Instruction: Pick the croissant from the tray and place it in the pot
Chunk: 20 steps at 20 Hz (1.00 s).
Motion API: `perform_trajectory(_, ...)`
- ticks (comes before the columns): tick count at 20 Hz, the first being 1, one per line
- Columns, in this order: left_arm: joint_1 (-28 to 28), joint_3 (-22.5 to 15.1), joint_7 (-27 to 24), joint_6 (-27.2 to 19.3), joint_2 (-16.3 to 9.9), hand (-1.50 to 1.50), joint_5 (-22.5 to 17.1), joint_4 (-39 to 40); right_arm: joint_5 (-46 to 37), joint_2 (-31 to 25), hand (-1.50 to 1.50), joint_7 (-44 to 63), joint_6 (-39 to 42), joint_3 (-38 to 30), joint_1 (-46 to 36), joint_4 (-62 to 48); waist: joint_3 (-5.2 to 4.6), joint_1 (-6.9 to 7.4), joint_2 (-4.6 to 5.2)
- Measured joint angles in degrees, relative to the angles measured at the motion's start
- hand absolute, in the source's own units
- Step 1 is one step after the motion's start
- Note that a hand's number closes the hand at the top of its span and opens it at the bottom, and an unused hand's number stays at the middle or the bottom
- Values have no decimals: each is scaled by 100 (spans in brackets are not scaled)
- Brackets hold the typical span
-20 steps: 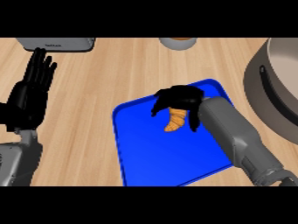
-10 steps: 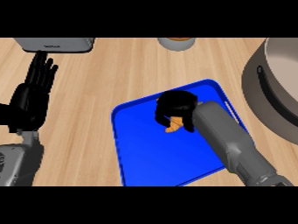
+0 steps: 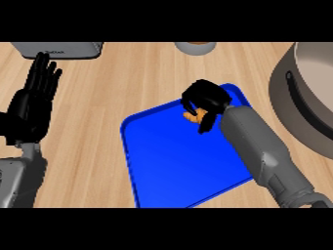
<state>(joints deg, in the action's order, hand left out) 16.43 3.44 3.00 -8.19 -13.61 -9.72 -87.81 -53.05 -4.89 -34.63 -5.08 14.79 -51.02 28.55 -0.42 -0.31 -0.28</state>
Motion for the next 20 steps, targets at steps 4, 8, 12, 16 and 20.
perform_trajectory(4, -11, 11, -18, -2, -5, 0, 4, -3, 152, 30, 150, 1971, -513, -641, -263, -255, 1, 8, 5)
perform_trajectory(8, -21, -18, -6, 6, 6, 0, 18, 12, 32, 55, 150, 3944, -1286, -1021, -756, -336, -1, 53, -19)
perform_trajectory(12, -19, 4, -22, 60, -38, 0, 4, 33, -466, 14, 150, 5864, -2052, -1048, -1297, -421, -2, 75, -34)
perform_trajectory(16, -48, 2, -67, 60, -12, 0, 12, 57, -1182, -59, 150, 7622, -2633, -862, -1784, -501, 7, 55, -35)
perform_trajectory(20, -124, 64, -127, 65, -23, 0, 6, 82, -1869, -281, 150, 8811, -2675, -616, -2057, -431, 20, -16, -44)
